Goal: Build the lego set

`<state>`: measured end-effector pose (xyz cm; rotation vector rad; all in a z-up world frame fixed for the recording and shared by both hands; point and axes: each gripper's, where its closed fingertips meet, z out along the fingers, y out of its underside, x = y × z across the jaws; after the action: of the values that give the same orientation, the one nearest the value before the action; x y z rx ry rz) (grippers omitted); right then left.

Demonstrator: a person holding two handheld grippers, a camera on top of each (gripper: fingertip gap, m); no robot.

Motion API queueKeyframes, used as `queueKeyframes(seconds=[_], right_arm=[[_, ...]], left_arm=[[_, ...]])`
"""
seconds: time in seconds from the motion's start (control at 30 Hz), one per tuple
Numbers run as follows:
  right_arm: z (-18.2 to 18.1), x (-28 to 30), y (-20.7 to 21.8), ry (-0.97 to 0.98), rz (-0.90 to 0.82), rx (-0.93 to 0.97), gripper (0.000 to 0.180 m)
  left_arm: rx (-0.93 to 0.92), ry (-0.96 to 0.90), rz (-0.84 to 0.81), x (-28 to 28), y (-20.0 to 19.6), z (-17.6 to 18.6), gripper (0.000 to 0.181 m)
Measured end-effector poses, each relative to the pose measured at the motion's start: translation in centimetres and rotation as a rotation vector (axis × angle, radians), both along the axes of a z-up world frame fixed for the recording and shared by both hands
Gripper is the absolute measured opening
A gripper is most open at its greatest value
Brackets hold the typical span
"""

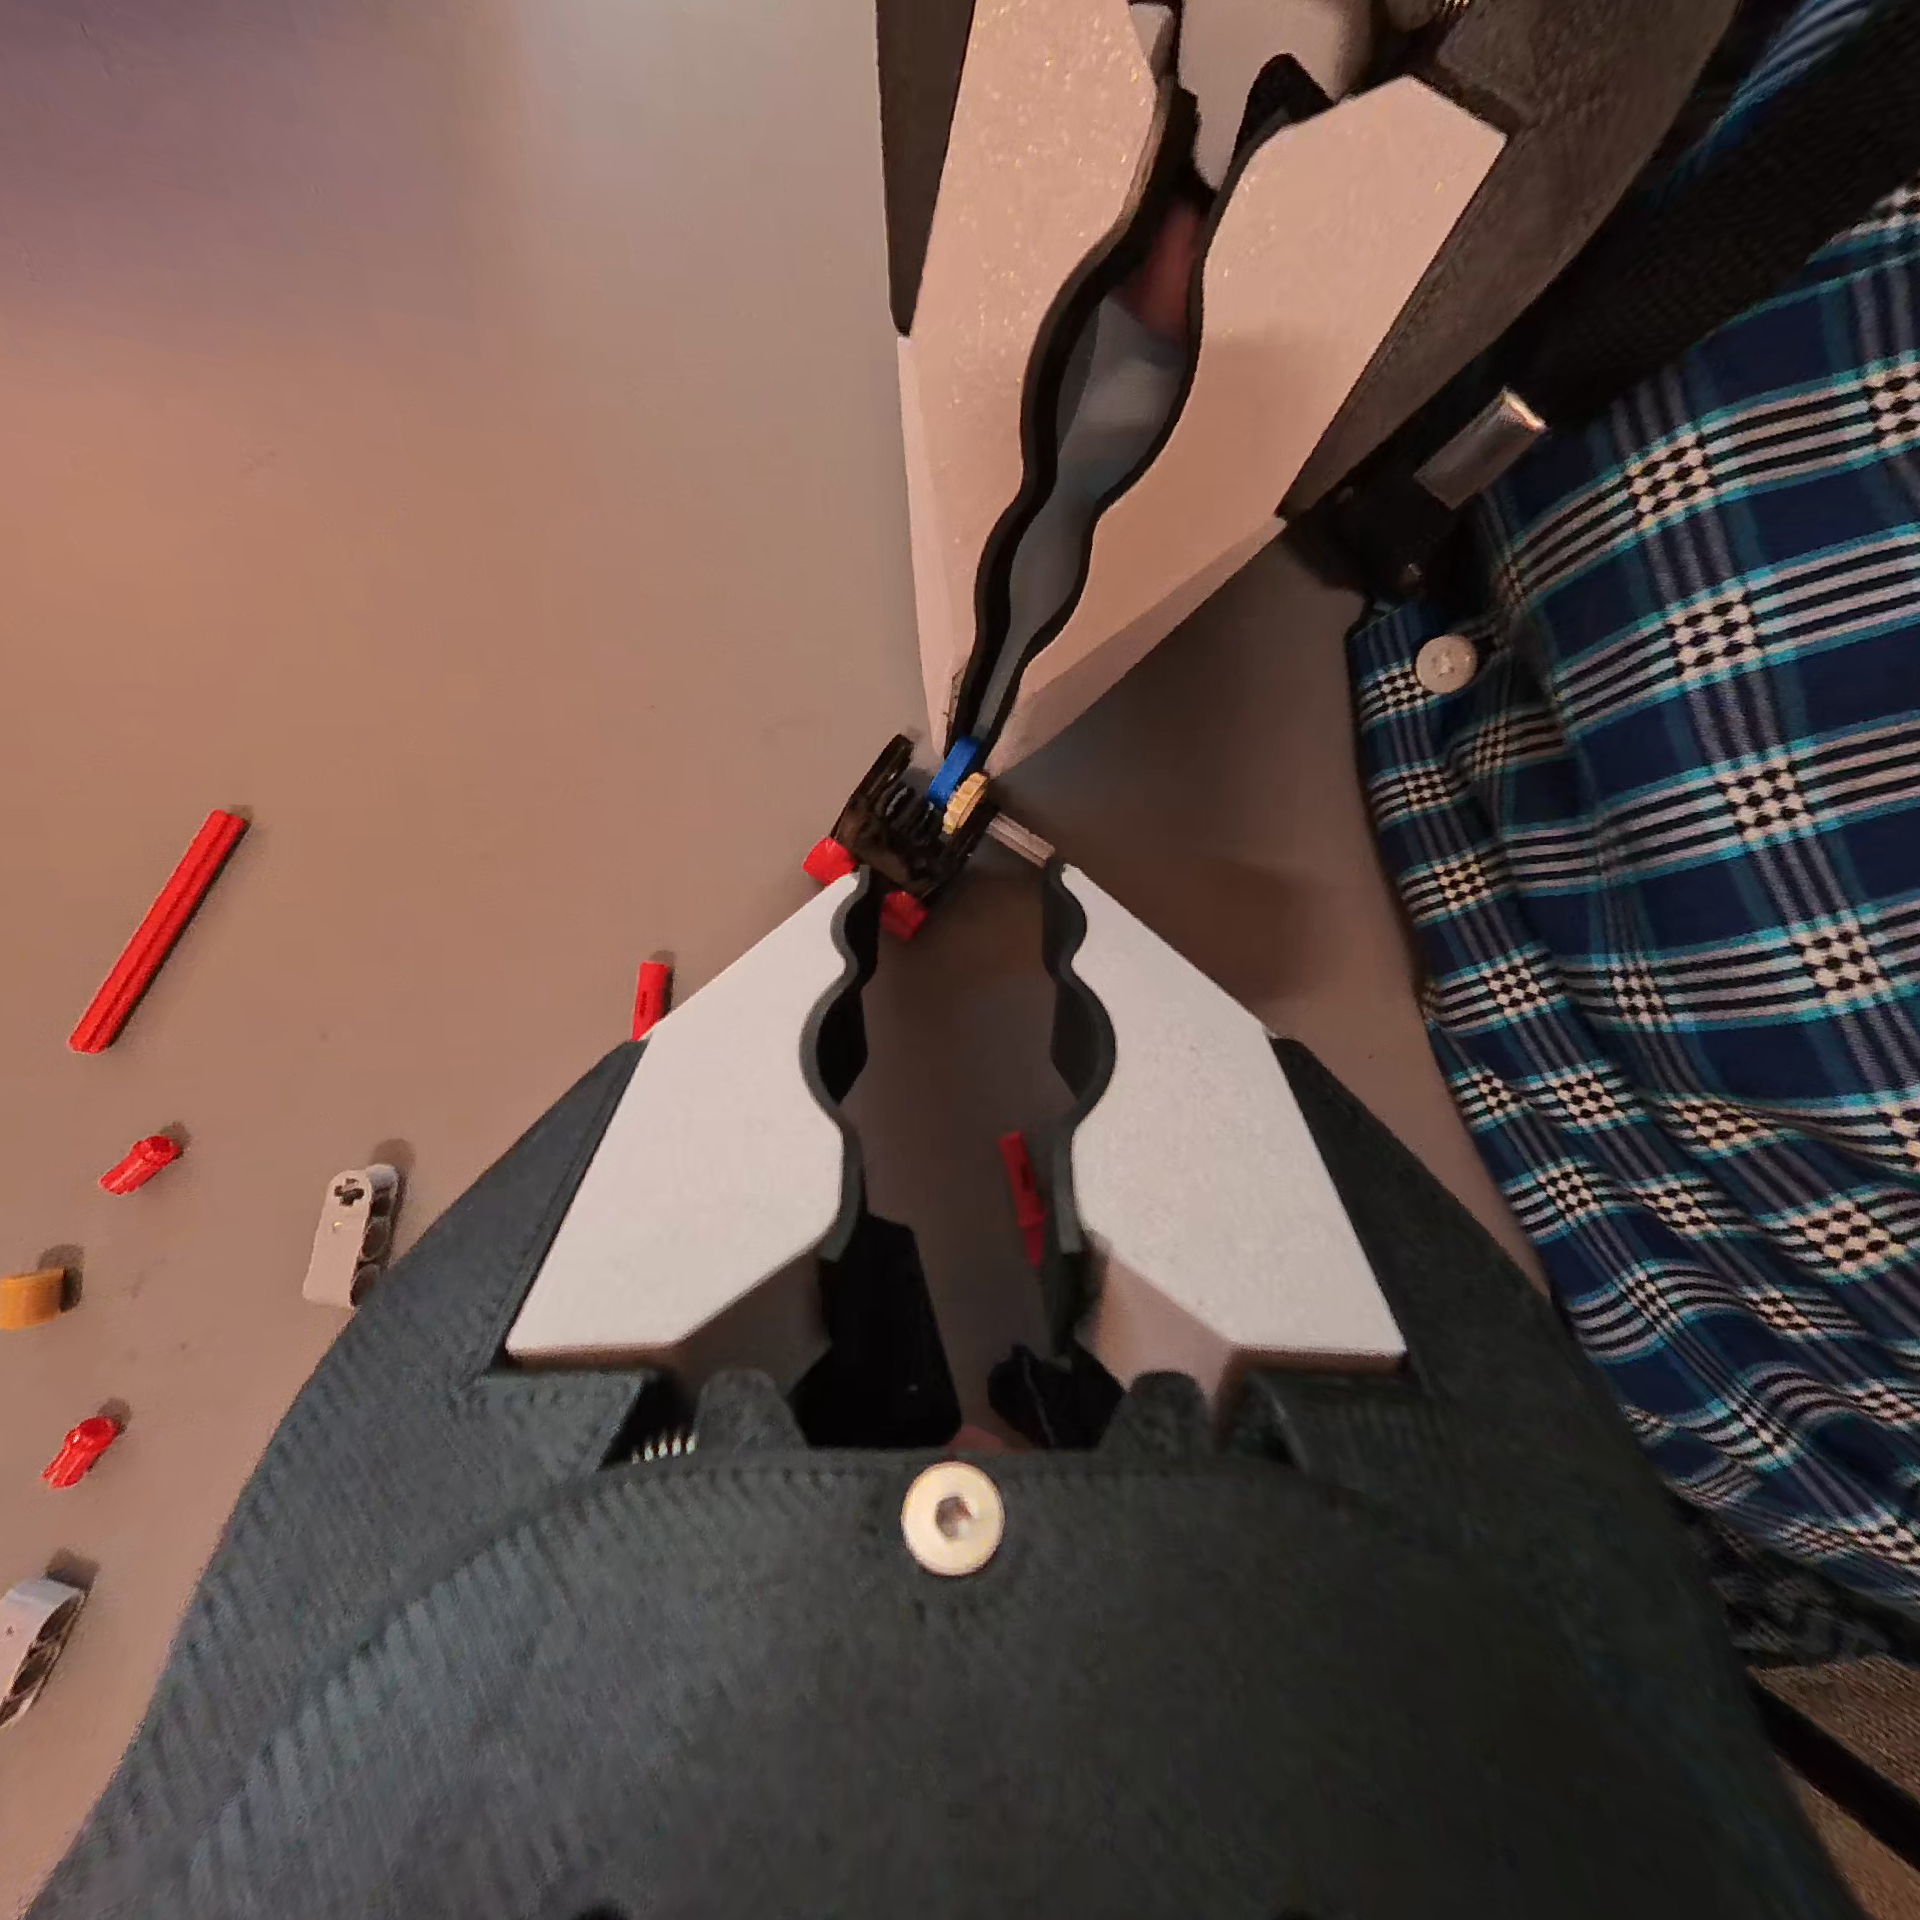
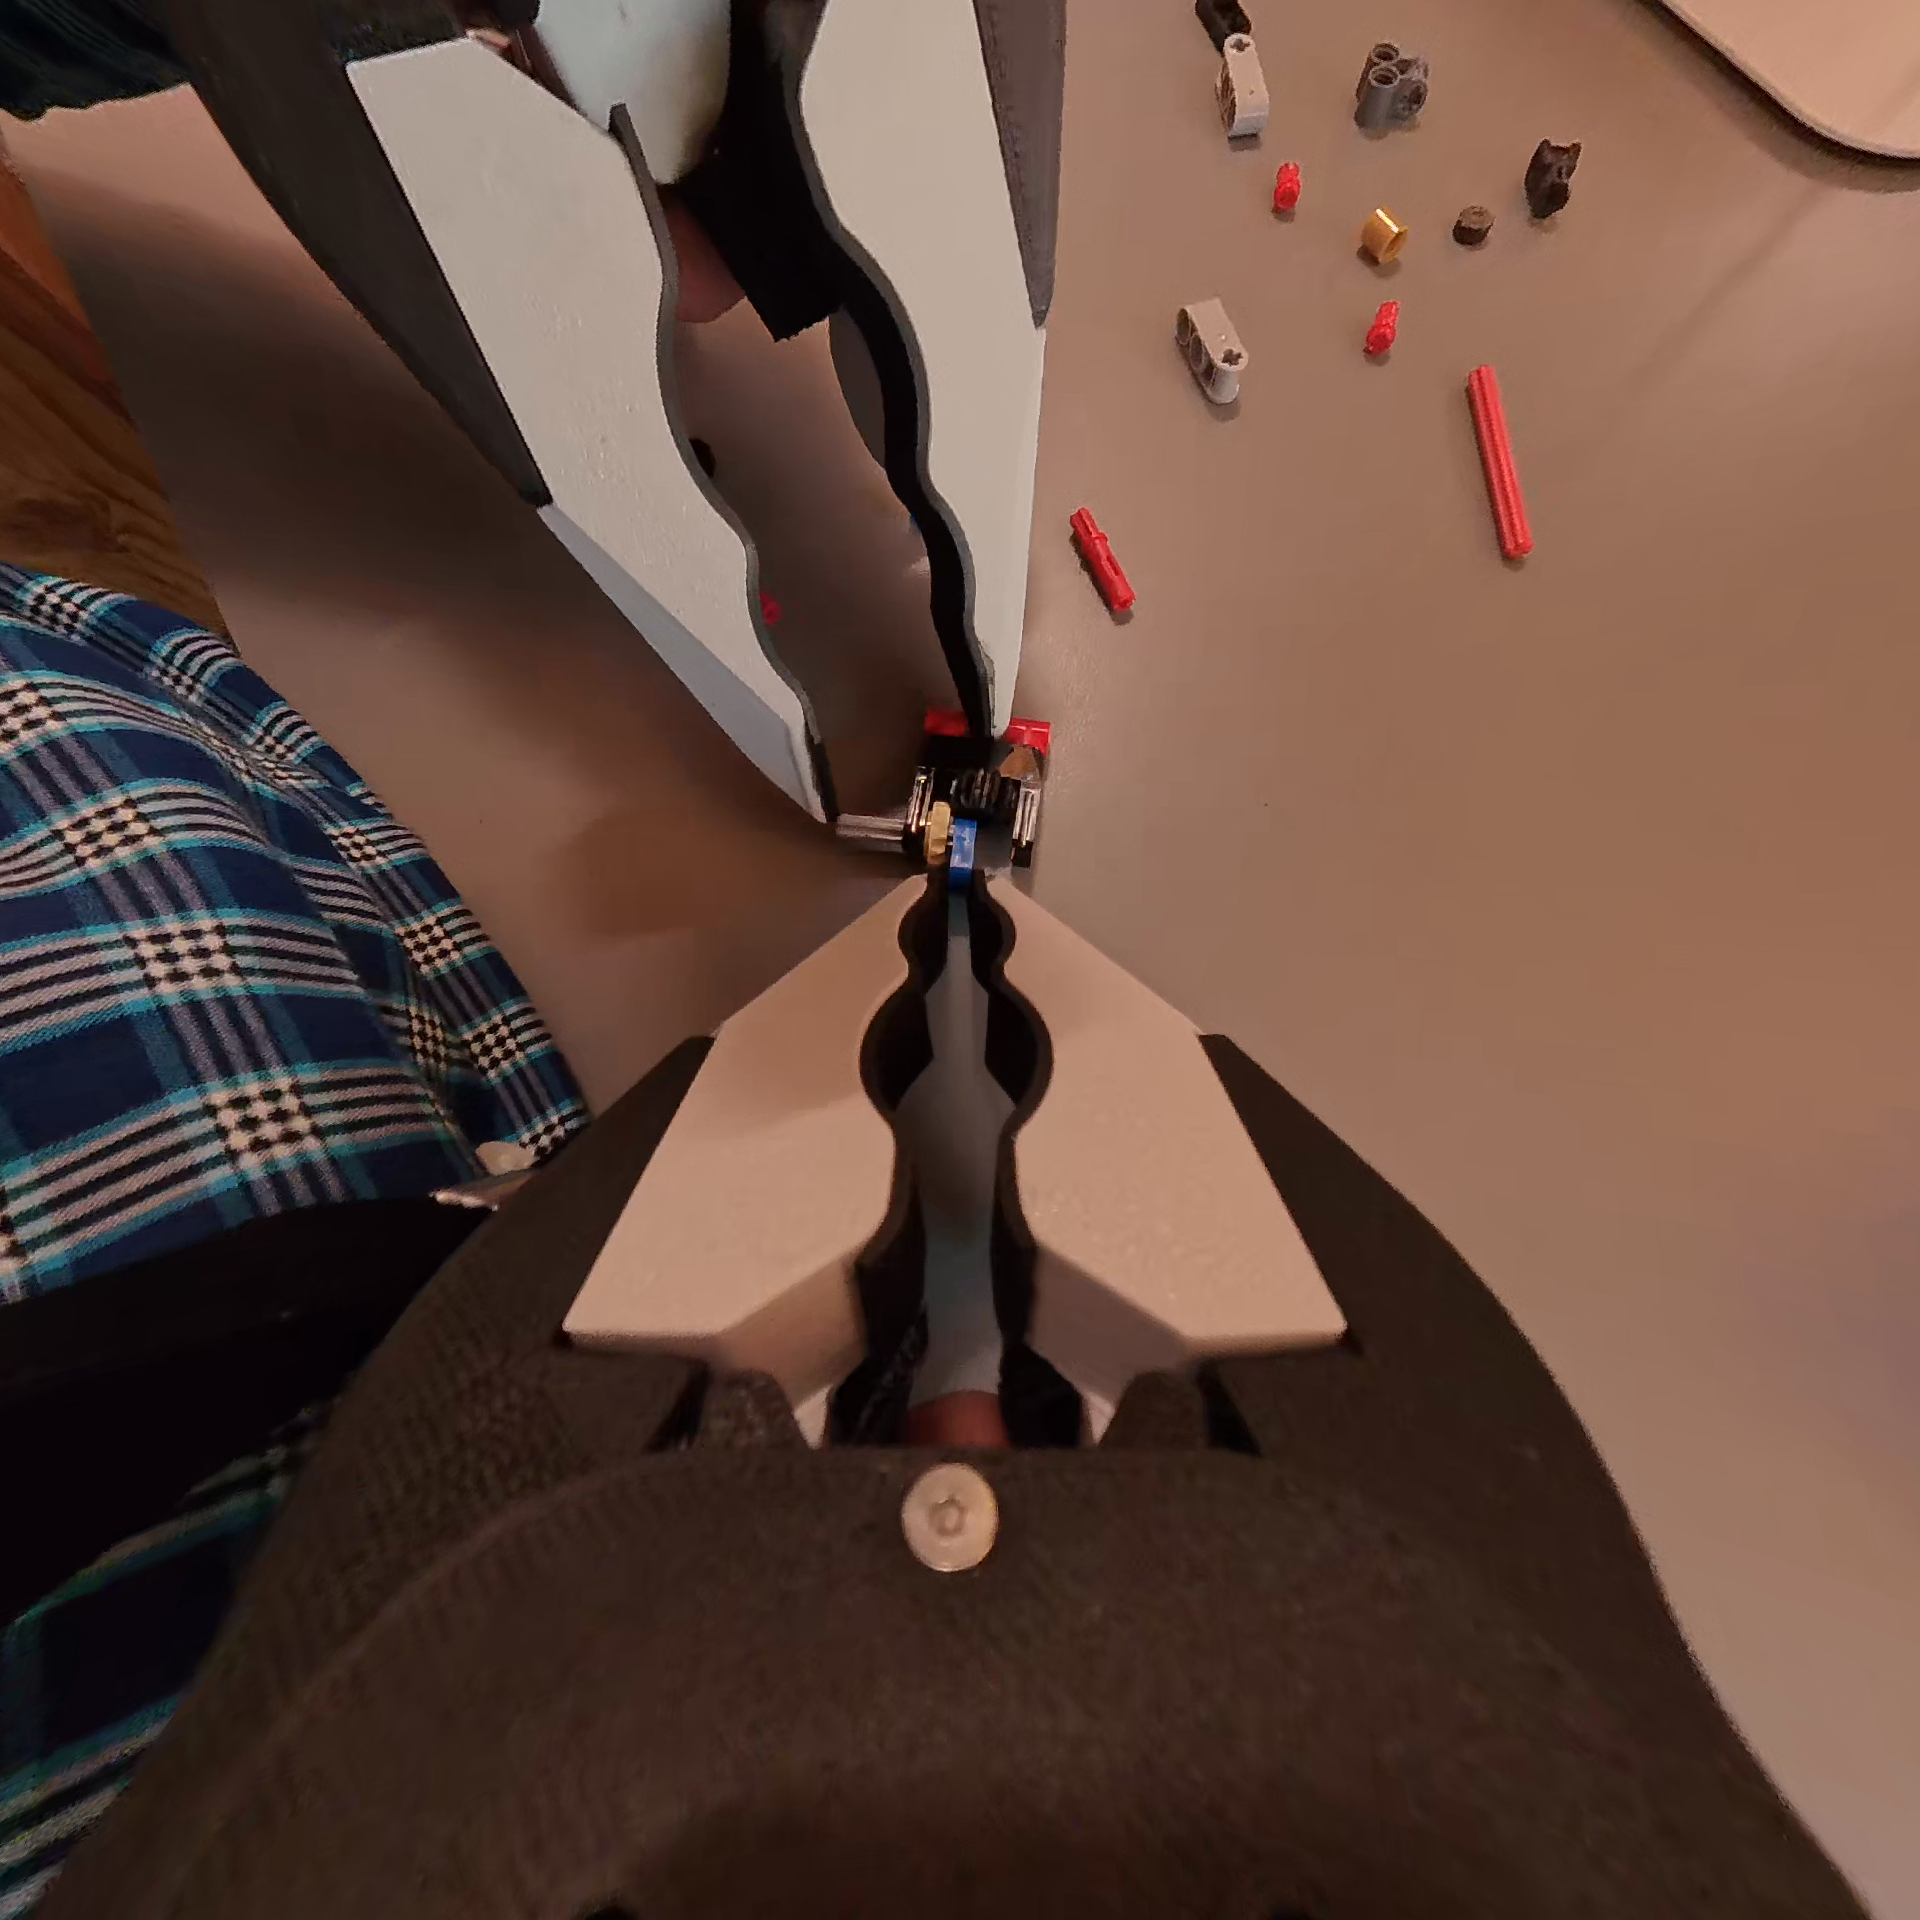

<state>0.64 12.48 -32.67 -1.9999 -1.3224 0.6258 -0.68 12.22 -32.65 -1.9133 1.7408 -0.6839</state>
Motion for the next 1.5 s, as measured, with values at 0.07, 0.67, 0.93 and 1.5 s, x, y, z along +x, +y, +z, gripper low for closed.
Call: queueKeyframes(seconds=[0.07,0.67,0.93,1.5], right_arm=[[0.01,0.01,0.02,0.002,0.006,-0.007,0.001],[0.04,-0.06,0.19,0.007,0.085,-0.027,0.001],[0.04,-0.09,0.14,0.004,0.097,-0.018,0.001],[0.01,-0.16,0.12,-0.052,0.143,0.085,0.001]], left_arm=[[0.001,-0.005,0.007,0.05,0.01,0.01,0.029],[-0.009,-0.007,0.003,-0.04,-0.16,0.03,0.033],[0.009,-0.001,0.007,0.04,0.14,-0.01,0.031],[0.001,-0.028,0.046,0.22,0.28,0.01,0.03]])
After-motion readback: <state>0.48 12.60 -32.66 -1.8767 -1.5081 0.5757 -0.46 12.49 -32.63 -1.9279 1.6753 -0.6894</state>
